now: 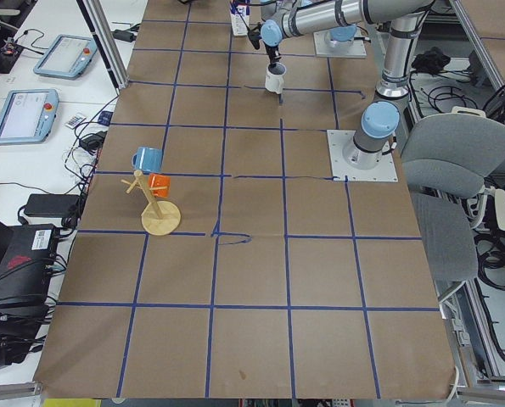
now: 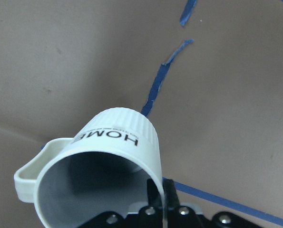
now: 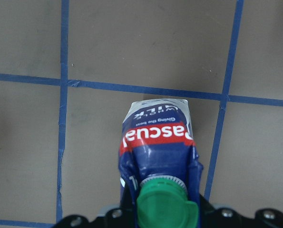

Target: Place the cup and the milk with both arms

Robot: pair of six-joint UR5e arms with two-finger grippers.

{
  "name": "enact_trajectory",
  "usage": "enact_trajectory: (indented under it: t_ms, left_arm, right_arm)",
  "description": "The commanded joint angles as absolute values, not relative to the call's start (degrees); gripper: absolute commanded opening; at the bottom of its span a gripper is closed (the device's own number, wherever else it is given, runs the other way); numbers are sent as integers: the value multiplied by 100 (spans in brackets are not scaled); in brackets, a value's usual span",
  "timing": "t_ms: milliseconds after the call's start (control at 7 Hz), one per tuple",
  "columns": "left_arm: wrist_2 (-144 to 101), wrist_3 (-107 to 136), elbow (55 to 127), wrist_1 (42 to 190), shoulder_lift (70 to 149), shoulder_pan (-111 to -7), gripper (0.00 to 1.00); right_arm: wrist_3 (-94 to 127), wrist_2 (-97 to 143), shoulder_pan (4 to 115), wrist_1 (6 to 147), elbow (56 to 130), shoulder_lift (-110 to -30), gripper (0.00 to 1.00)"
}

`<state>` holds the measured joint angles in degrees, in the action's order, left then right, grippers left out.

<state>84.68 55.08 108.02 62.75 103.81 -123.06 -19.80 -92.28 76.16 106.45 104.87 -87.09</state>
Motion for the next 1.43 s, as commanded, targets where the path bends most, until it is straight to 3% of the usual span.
enact_trajectory:
  t_ms: [0, 143, 429, 714, 1286]
  left_arm:
    - [8490, 5520, 10793, 6275, 10441, -12428, 20]
    - [8560, 5467, 10810, 6284, 10441, -12428, 99]
    - [8578, 5353, 10593, 6345, 10302, -12227, 100]
    - [8578, 5205, 9865, 7071, 10065, -11439, 100]
    - [8762, 2548, 9177, 8908, 9064, -9707, 100]
  right_arm:
    - [-1777, -9167, 7646, 10652, 10459, -8719, 43]
    - [-1584, -9150, 7690, 10644, 10468, -8719, 43]
    - [-936, -9009, 8040, 10644, 10459, -8728, 43]
    - [-232, -9018, 8506, 10155, 10302, -8859, 43]
    - [852, -8675, 9463, 10099, 10406, -8973, 43]
